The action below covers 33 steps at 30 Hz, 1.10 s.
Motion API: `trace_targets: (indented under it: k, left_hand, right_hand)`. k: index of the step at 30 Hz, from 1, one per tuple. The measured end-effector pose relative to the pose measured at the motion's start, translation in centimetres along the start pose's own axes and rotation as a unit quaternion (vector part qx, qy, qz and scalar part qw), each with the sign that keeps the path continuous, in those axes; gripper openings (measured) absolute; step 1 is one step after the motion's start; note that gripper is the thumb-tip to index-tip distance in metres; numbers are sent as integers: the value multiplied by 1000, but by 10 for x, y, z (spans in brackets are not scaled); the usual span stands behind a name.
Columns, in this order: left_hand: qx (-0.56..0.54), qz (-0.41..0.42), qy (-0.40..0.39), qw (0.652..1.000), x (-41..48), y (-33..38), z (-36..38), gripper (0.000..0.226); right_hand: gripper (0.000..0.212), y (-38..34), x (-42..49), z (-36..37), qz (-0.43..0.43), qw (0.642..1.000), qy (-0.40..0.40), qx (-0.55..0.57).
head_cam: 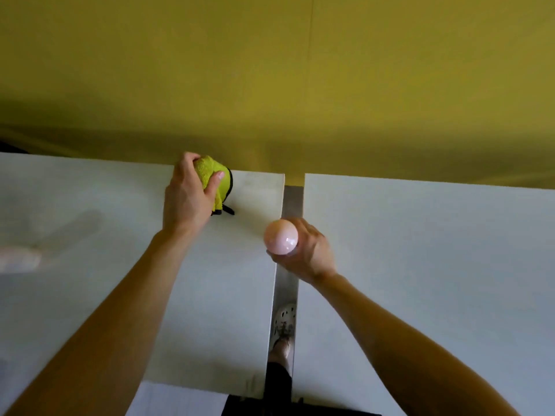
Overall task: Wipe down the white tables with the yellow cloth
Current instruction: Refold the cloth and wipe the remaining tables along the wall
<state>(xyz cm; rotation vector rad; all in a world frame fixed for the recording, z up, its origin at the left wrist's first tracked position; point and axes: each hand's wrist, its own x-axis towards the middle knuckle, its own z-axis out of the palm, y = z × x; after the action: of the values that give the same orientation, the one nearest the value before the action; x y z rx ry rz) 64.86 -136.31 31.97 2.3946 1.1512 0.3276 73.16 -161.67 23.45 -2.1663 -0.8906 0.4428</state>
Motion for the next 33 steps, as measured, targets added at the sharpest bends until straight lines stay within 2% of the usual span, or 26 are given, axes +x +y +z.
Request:
trace_targets:
  k: [2, 4, 7, 9, 11, 14, 18, 21, 23, 24, 26, 27, 29, 31, 33]
  left_hand:
    - [4, -21, 22, 1000, -1, -20, -21, 54]
    - [0, -33, 40, 999, -3, -33, -38, 54]
    - [-39, -45, 50, 997, -4, -34, -49, 54]
    - [-75, -30, 41, 996, -1, -22, -49, 53]
    - [-98, 17, 13, 995, 4, -2, -40, 50]
    - [-120, 97, -66, 986, 14, 45, -14, 51]
    - [-117, 225, -130, 959, 23, 125, 33, 57]
    - [-100, 295, -149, 939, 19, 174, 66, 80]
    - [-84, 313, -248, 913, 8, 192, 87, 102]
    - [-71, 318, -297, 898, 1, 193, 98, 106]
    - [-65, 311, -330, 889, -12, 179, 125, 89]
    - [-66, 296, -312, 900, -17, 165, 139, 73]
    - [-42, 255, -227, 939, -26, 134, 162, 47]
    - [10, 229, -130, 965, -36, 107, 186, 41]
    - [46, 229, -85, 969, -51, 94, 206, 38]
  right_hand:
    - [76, -30, 2, 36, -42, 998, -56, 11]
    - [77, -45, 4, 61, -46, 994, -96, 14]
    - [89, -42, 3, 74, -38, 984, -167, -41]
    - [90, -30, -2, 66, -45, 979, -182, -77]
    - [73, -17, -8, 45, -40, 989, -125, -70]
    - [55, 2, 0, -6, 13, 999, 31, -32]
    - [44, 19, 47, -86, 54, 979, 196, 4]
    - [36, 37, 73, -140, 72, 951, 299, 18]
    - [33, 63, 76, -160, 88, 941, 327, -7]
    - [31, 77, 73, -164, 102, 942, 320, -15]
    - [31, 105, 62, -159, 131, 953, 272, -29]
    - [31, 116, 55, -153, 132, 960, 242, -44]
    - [27, 133, 44, -141, 107, 972, 192, -77]
    - [29, 144, 44, -128, 38, 984, 143, -100]
    - [42, 155, 50, -117, -61, 986, 72, -137]
